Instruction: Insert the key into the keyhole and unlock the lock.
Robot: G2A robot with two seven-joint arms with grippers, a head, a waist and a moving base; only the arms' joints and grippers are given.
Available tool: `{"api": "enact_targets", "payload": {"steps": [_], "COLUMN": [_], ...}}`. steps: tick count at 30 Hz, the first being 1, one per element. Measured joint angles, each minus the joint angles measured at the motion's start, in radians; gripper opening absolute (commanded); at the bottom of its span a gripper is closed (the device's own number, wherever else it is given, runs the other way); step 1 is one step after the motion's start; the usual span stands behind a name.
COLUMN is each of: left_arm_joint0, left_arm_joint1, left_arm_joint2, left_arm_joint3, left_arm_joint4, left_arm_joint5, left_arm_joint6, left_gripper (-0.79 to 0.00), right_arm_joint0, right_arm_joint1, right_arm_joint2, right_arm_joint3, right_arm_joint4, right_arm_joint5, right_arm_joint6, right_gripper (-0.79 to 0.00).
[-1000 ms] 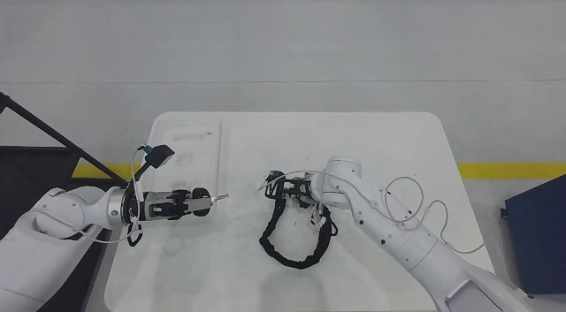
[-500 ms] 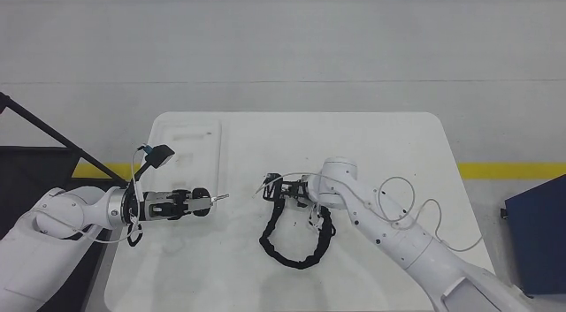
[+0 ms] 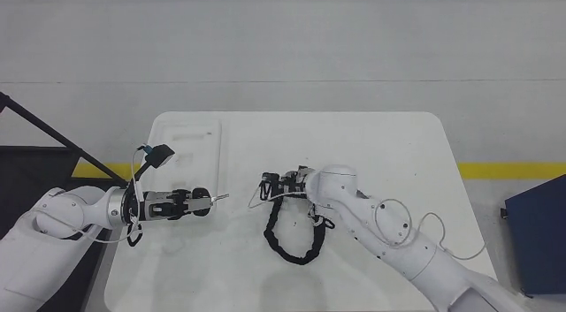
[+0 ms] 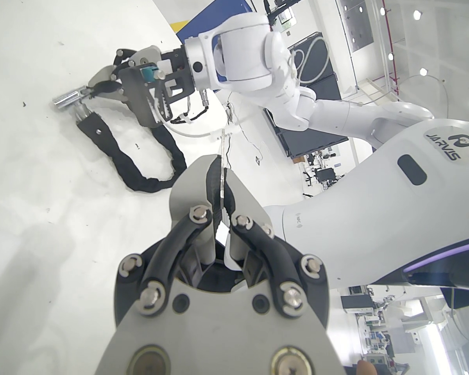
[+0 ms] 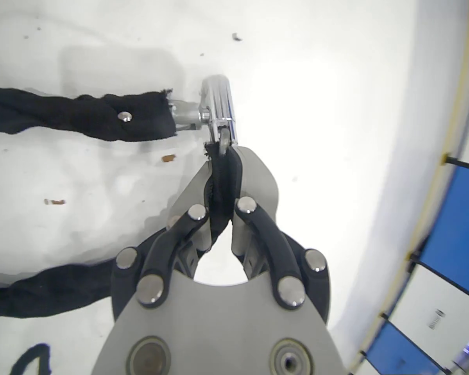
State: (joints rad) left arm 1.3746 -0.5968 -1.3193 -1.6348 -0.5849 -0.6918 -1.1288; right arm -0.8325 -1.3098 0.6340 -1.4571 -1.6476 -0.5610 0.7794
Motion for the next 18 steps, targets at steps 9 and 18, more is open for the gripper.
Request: {"api": "enact_targets", "payload": {"steps": [9,18], "left_arm_joint0": [0.000,0.000], "left_arm_joint1": [0.000,0.000], "left_arm_joint2": [0.000,0.000], "left_arm_joint3": [0.000,0.000], "left_arm_joint4": [0.000,0.000], "left_arm_joint5": [0.000,0.000], "left_arm_joint6": [0.000,0.000], "left_gripper": [-0.785,-0.785], "right_arm_joint0": [-0.244,-0.446], "right_arm_joint1": [0.115,0.199], "right_arm_joint2": [0.172,0.465], "right_arm_joint3": [-0.273,-0.406], "right_arm_joint4": [-0.329,-0.063], "right_arm_joint5": [-0.016,-0.336], "right_arm_joint6": [-0.255,-0.675], "right_gripper": [-0.785,-0.785]}}
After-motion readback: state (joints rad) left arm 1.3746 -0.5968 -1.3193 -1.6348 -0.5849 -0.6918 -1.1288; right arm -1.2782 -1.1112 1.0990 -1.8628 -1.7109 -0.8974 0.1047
